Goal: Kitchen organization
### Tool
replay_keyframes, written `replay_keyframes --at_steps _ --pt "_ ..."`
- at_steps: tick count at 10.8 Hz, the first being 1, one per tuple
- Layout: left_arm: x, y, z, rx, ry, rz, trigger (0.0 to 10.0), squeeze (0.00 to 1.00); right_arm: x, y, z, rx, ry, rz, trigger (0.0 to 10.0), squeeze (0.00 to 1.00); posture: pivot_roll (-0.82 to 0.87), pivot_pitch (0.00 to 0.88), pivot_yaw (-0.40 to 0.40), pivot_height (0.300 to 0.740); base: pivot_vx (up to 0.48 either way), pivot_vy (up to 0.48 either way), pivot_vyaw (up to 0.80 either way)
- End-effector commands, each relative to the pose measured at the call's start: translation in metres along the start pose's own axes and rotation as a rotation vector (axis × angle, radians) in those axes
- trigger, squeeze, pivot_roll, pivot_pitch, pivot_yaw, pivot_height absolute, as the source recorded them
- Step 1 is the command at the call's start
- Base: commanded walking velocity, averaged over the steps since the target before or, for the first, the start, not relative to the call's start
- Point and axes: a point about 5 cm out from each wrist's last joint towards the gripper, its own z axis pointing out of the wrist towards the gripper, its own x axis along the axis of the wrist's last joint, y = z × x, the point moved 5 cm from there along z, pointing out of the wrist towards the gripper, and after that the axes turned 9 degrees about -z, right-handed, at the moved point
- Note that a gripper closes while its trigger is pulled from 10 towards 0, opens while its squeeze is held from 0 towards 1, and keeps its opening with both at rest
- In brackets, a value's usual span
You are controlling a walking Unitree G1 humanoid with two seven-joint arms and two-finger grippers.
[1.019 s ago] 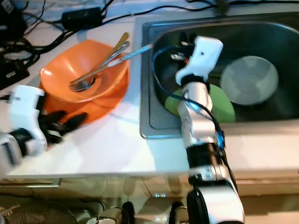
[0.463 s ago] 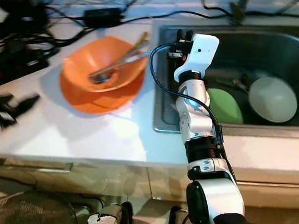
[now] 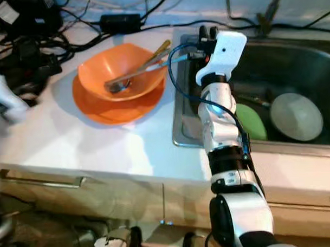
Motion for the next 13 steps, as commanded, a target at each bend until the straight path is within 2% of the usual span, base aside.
replay_keyframes --at_steps 1,3,4,5,6,9,11,13 --pt "0.009 0.005 0.008 0.011 0.078 0.034 10.0 0.0 0.01 0.005 0.003 -0.014 0.038 -0.015 10.0 0.0 0.19 0.048 0.029 0.74 0.0 0.0 0.0" --pt "0.019 0.032 0.026 -0.027 0.217 0.135 10.0 0.0 0.021 0.006 0.006 -0.017 0.072 -0.025 10.0 0.0 0.16 0.029 0.024 0.74 0.0 0.0 0.0" --pt "0.021 0.053 0.037 -0.06 0.289 0.18 10.0 0.0 0.021 0.004 0.005 -0.008 0.073 -0.03 10.0 0.0 0.14 0.019 0.022 0.74 0.0 -0.341 0.0" --pt "0.022 0.061 0.04 -0.076 0.319 0.169 10.0 0.0 0.019 0.002 0.004 -0.002 0.068 -0.029 10.0 0.0 0.13 0.014 0.022 0.74 0.0 -0.48 0.0" --pt "0.02 0.074 0.045 -0.106 0.344 0.164 10.0 0.0 0.015 -0.008 0.001 0.027 0.055 -0.028 10.0 0.0 0.12 0.008 0.025 0.74 0.0 -0.48 0.0" --pt "0.009 0.077 0.047 -0.118 0.352 0.164 10.0 0.0 0.013 -0.016 -0.003 0.056 0.044 -0.034 10.0 0.0 0.12 0.008 0.018 0.74 0.0 -0.48 0.0" --pt "0.007 0.075 0.049 -0.113 0.354 0.168 10.0 0.0 0.011 -0.017 -0.003 0.069 0.033 -0.037 10.0 0.0 0.12 0.022 0.013 0.74 0.0 0.0 0.0" --pt "0.002 0.069 0.052 -0.103 0.332 0.224 10.0 0.0 0.01 -0.019 -0.004 0.078 0.024 -0.027 10.0 0.0 0.12 0.035 0.01 0.74 0.0 0.0 0.0"
